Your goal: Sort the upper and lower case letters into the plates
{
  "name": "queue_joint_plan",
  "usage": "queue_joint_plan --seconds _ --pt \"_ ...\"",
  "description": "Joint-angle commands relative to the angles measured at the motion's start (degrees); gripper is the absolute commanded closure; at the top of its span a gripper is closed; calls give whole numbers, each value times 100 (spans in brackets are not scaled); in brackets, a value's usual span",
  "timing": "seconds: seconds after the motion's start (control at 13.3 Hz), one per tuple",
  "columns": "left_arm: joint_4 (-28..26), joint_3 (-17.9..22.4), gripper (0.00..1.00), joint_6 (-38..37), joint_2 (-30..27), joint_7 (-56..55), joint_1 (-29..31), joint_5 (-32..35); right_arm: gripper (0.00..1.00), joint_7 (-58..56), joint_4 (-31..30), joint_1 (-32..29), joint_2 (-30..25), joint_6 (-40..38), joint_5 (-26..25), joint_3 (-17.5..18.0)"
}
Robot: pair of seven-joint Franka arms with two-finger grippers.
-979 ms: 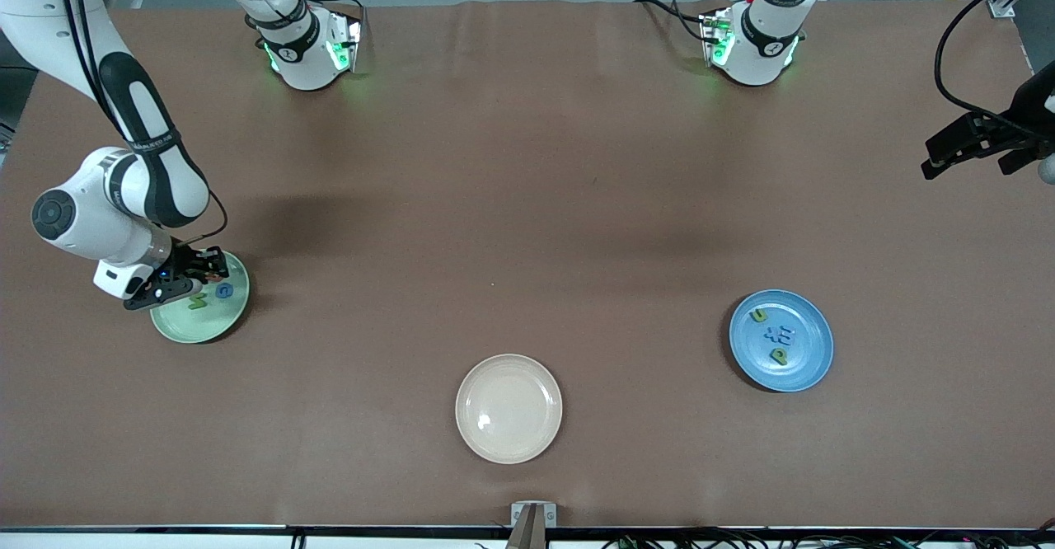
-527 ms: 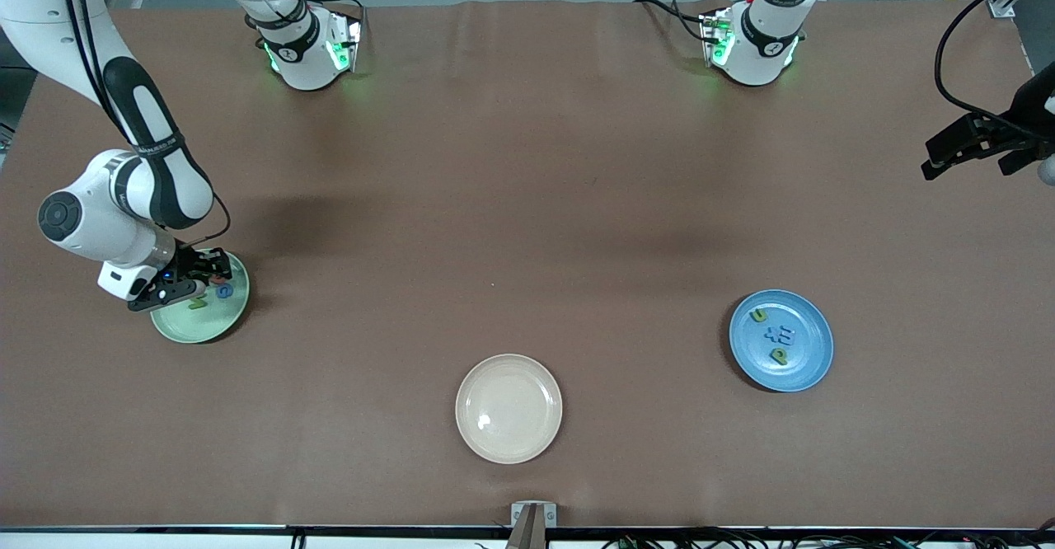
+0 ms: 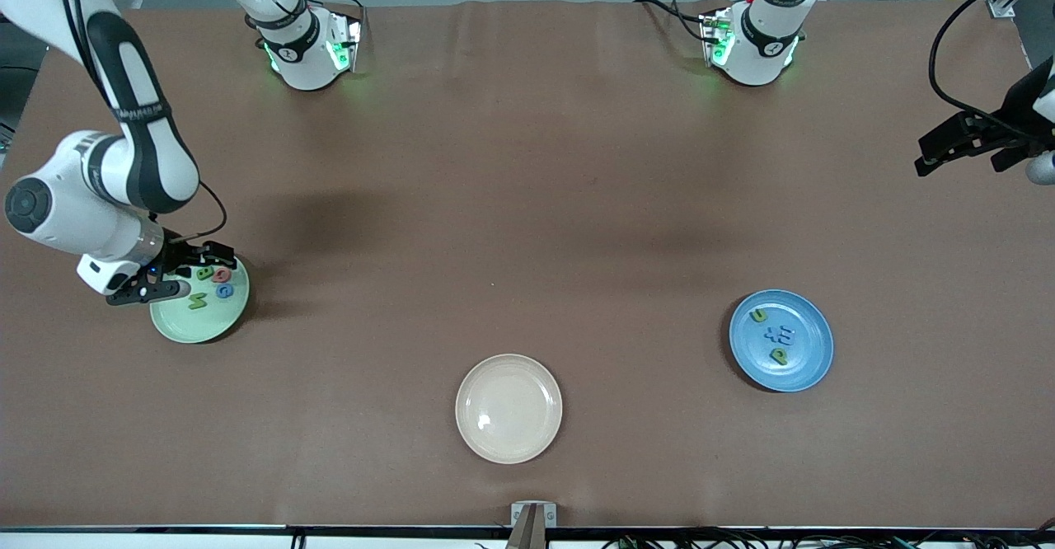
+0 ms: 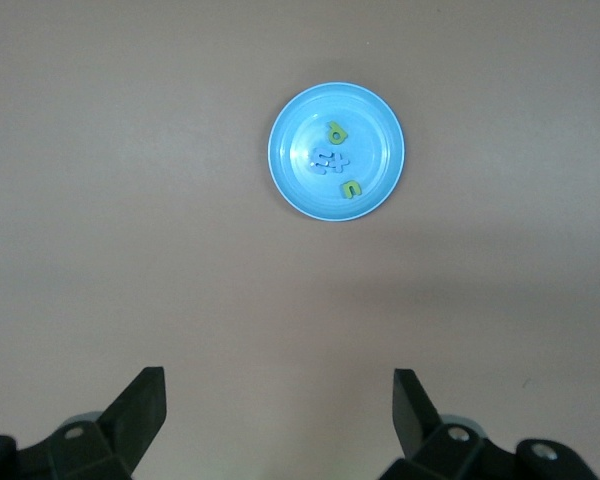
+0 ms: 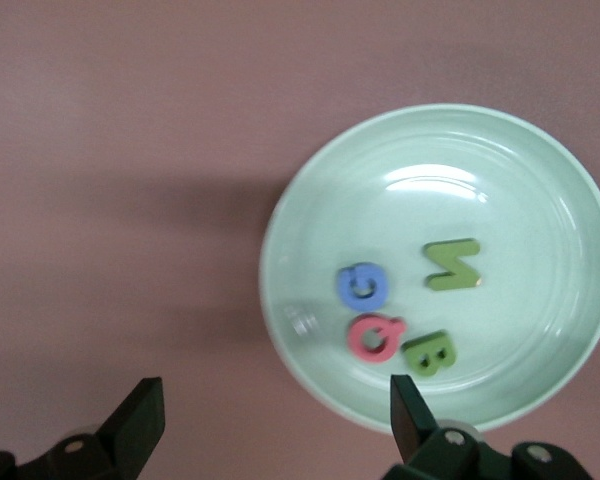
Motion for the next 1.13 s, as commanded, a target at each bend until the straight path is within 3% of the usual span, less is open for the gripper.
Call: queue_joint_plan --seconds 0.0,0.3,0.6,0.75,1.05 --pt "-183 -43 0 -19 -198 12 30 92 1 645 -9 231 -939 -843 -48 9" --pt "-271 -34 0 -28 -278 56 39 91 1 1410 1938 372 -1073 -3189 -249 27" --pt "-254 -34 0 -28 -269 91 65 83 1 1745 3434 495 -1082 -4640 -294 27" --pt "-227 -34 0 -28 -260 100 65 83 0 1755 3858 548 -1082 -4802 -294 0" --pt "-184 -17 0 -37 -234 91 65 83 0 1789 4035 522 -1091 -4759 -469 -26"
